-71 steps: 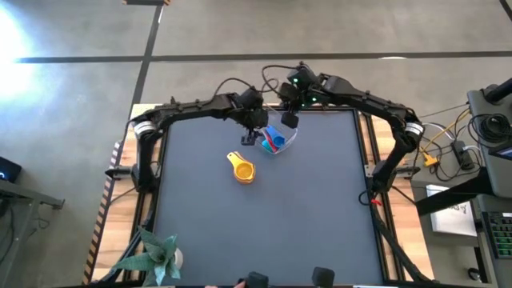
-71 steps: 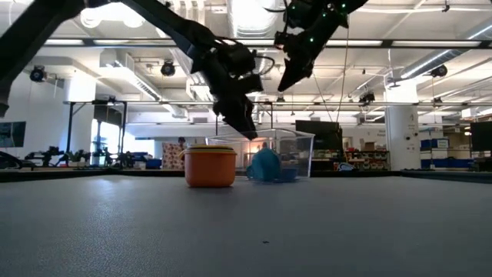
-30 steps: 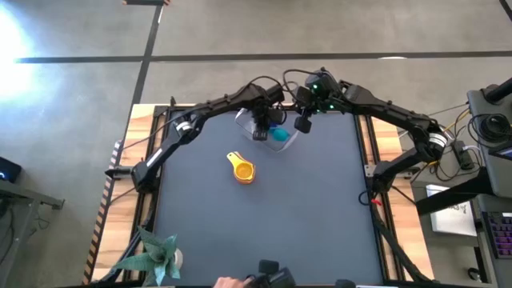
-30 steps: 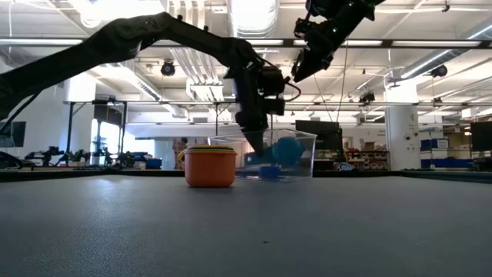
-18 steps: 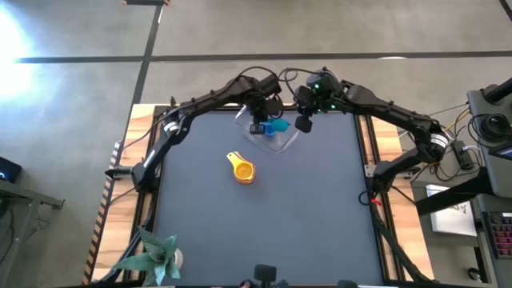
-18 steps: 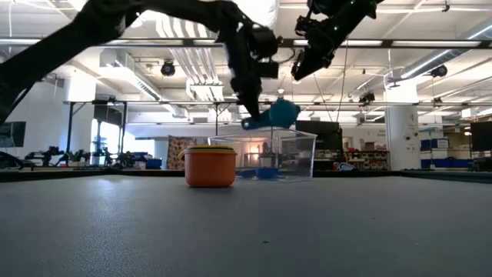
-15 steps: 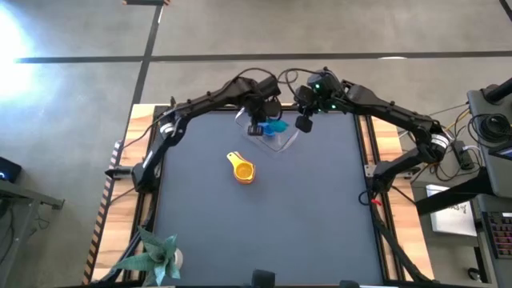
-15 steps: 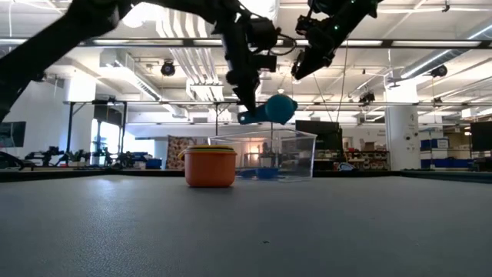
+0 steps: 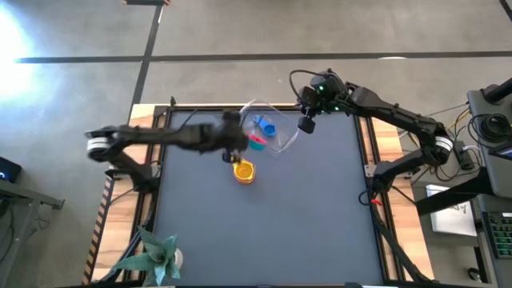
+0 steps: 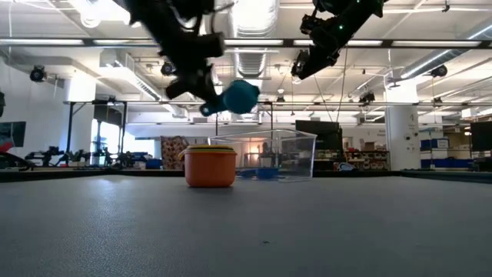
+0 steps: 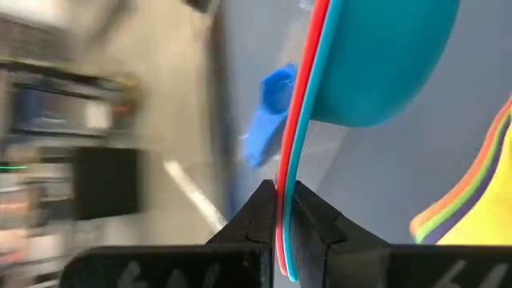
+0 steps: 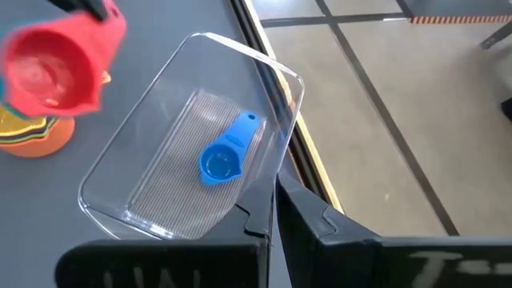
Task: Nest measuring cups in basket
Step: Stack the red and light blue measuring cups on top of the yellow measuring cup
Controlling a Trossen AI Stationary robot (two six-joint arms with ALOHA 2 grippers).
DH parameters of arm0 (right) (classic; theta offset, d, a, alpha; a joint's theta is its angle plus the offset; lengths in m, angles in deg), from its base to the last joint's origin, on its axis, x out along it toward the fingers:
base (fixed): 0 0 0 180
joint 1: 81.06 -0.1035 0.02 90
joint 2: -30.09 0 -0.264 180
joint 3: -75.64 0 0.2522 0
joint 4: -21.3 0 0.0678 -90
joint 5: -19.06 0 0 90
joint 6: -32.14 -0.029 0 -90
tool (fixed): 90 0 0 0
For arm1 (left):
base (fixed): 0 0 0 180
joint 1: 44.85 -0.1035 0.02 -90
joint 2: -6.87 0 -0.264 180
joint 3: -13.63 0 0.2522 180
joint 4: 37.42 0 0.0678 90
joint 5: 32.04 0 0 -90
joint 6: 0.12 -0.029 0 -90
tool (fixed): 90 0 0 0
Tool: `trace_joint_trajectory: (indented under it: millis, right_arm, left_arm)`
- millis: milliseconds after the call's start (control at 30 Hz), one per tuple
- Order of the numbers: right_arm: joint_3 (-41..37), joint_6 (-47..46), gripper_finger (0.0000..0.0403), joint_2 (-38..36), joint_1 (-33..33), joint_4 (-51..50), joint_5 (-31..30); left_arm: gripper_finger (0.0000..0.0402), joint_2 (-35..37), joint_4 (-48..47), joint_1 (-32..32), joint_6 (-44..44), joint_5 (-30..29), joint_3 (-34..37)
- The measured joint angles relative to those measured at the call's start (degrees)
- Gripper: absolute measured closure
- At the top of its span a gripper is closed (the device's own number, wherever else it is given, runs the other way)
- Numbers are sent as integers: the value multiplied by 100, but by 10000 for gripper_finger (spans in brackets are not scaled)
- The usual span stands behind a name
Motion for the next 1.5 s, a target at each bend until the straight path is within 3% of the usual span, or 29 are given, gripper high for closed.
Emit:
trace_joint_trajectory:
  millis: [167, 467, 733, 1067, 1500]
  right_arm:
    - [-67, -140, 394, -32, 0, 141, -53]
    - [-72, -377, 394, -32, -2, 480, -59]
    - [-72, -457, 394, -32, -2, 513, -55]
    - [-72, -494, 394, -32, -2, 510, -42]
    - [-72, -448, 394, -29, -2, 506, -44]
  left_arm:
    - [400, 661, 1217, 857, -257, -1869, 1408]
    - [400, 648, 3815, 1967, -948, -3194, 3019]
    - [399, 285, 4153, 2146, -846, -3321, 3252]
    - [392, -448, 4260, 2191, -840, -3069, 3130]
    - [294, -297, 3876, 2243, -838, -3018, 3148]
